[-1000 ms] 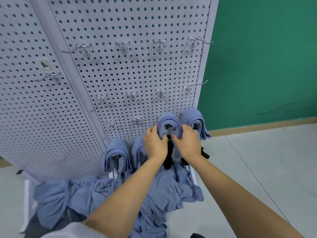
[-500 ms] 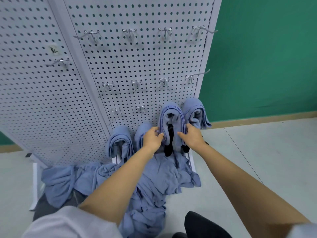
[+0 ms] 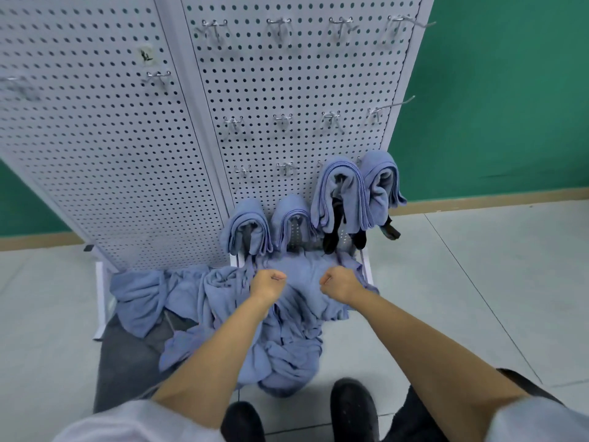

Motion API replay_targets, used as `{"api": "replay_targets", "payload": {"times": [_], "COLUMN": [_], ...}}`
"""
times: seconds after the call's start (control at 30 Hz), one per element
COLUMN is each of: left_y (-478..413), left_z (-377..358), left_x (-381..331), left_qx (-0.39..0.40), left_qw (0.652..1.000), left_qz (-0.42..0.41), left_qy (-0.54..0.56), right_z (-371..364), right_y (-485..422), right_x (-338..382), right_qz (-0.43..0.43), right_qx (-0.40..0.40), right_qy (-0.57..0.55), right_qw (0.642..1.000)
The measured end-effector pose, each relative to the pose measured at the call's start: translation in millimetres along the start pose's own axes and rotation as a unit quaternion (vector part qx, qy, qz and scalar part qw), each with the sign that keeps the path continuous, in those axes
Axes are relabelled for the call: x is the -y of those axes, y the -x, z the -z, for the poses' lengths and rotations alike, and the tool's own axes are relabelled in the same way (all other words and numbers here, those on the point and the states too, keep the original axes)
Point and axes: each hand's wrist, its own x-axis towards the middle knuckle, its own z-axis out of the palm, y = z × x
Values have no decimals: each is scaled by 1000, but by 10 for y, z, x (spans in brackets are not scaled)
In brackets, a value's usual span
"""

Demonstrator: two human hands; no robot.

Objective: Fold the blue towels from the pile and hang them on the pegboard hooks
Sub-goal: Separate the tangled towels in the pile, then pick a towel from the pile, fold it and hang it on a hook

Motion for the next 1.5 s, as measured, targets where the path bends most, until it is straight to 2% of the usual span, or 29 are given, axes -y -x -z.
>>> {"api": "replay_targets", "payload": {"times": [0.17,0.5,0.67,0.87,1.1,1.33,1.5], "left_y": [-211,-1081,-1249,-1191,-545,317,869], "left_z": [-116,-293,-462,-536,-254,114,478], "left_x": [343,350,347,387,161,-546,-1134], "left_qx": [-6,-53,-46,-41,-1,-45,-32], "left_qw": [998,981,958,956,980,978,963], "left_qz": [62,124,178,182,63,-105,-209], "left_qy": [31,139,222,228,191,174,168], "right_z": [-372,-449,-642,-751,-491,228,943], "right_y": [-227,-1103,-1270,-1229,-699,112,634], "right_x": [-62,-155,-170,-229,-160,160,533], "right_qz": [-19,-23,-11,-4,48,143,182], "right_qx": [7,-95,-57,-38,5,33,-72], "right_qy": [-46,-66,-97,-124,-149,-195,-305], "right_qw": [999,993,994,992,988,970,932]}}
